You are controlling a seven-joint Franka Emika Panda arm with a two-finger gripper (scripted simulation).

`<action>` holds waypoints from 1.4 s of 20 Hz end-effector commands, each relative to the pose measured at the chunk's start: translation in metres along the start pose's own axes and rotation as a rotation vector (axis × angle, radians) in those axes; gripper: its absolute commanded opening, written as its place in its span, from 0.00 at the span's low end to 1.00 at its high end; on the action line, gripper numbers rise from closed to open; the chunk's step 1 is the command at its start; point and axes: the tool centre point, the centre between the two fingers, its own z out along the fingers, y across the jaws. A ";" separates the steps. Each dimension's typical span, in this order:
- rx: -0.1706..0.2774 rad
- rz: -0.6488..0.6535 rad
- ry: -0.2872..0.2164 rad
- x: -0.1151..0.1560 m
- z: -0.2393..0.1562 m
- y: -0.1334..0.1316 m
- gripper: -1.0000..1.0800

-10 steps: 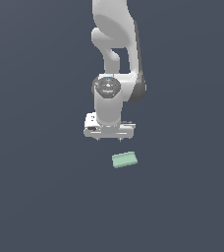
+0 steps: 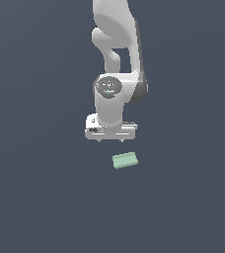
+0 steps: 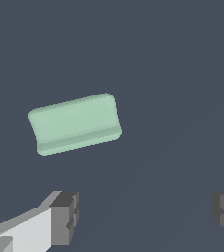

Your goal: Pick up the object and move it to a goal position.

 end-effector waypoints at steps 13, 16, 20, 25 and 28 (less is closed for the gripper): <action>0.005 0.067 0.003 0.004 0.002 -0.004 0.96; 0.006 0.114 0.004 0.006 0.004 -0.007 0.96; 0.008 0.194 0.005 0.009 0.008 -0.011 0.96; 0.010 0.319 0.006 0.013 0.014 -0.017 0.96; 0.011 0.397 0.007 0.016 0.017 -0.020 0.96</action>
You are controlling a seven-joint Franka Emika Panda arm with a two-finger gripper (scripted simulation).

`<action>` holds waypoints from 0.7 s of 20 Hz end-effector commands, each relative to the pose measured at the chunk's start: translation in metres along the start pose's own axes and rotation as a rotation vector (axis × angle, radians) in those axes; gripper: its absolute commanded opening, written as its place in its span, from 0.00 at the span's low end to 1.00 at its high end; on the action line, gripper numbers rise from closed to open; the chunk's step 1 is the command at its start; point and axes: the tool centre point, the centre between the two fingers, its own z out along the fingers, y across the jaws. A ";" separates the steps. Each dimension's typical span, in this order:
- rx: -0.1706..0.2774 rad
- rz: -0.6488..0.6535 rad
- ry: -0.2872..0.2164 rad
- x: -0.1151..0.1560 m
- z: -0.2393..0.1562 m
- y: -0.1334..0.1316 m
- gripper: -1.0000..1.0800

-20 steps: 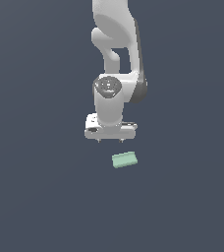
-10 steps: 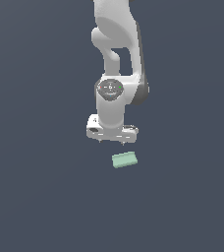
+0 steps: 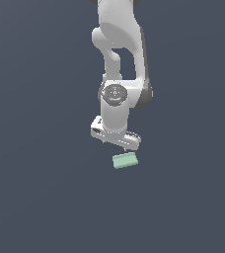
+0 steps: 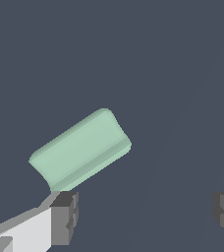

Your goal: Pick up the object and move it to a goal position.

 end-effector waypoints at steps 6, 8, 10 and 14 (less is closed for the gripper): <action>0.003 0.195 0.004 0.003 0.009 -0.011 0.96; 0.003 0.246 0.005 0.004 0.011 -0.014 0.96; 0.004 0.298 0.006 0.004 0.013 -0.017 0.96; 0.005 0.400 0.009 0.006 0.018 -0.023 0.96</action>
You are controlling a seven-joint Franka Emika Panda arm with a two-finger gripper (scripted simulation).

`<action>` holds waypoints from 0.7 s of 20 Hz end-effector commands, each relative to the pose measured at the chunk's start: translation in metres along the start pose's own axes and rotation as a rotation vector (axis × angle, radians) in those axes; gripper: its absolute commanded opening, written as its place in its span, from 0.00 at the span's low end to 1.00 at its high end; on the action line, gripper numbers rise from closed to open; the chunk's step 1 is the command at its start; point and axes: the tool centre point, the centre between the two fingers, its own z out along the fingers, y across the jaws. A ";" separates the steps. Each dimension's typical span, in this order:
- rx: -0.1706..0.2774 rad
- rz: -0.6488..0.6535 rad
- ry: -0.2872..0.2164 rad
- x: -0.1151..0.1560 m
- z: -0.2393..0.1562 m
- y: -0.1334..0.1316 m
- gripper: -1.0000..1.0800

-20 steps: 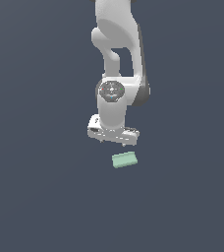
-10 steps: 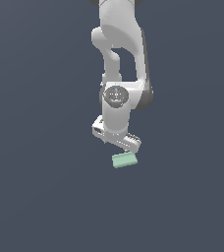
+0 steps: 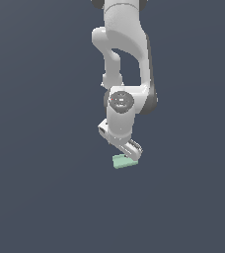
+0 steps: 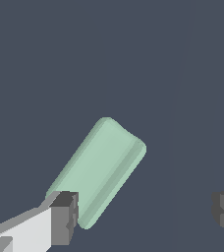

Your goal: Pick up the object and move it to a goal position.

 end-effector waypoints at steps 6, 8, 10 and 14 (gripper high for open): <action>0.003 0.193 0.006 -0.002 0.009 -0.011 0.96; 0.004 0.244 0.008 -0.002 0.011 -0.015 0.96; 0.005 0.295 0.010 -0.003 0.013 -0.018 0.96; 0.007 0.396 0.014 -0.004 0.017 -0.024 0.96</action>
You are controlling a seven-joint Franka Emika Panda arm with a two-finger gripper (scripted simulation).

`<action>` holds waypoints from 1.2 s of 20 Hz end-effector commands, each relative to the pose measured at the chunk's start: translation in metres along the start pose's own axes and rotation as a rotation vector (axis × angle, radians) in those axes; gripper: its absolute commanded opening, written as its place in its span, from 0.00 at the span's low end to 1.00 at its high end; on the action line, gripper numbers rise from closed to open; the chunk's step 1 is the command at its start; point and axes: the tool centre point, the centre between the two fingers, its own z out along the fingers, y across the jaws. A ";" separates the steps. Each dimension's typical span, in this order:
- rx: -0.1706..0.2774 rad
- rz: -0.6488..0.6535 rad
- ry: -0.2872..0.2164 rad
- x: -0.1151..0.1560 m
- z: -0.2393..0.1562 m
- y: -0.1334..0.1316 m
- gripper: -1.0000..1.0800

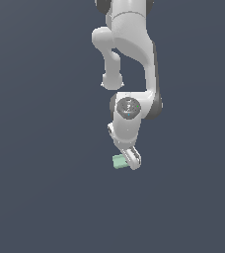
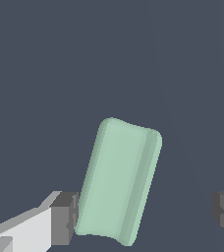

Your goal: Pick up the object and move it to a goal position.

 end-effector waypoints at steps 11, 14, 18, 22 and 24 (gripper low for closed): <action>0.007 0.230 0.010 -0.008 0.010 -0.012 0.96; 0.008 0.254 0.011 -0.008 0.011 -0.013 0.96; 0.009 0.270 0.011 -0.009 0.011 -0.014 0.96; 0.008 0.266 0.011 -0.009 0.013 -0.014 0.96; 0.008 0.267 0.011 -0.009 0.018 -0.014 0.96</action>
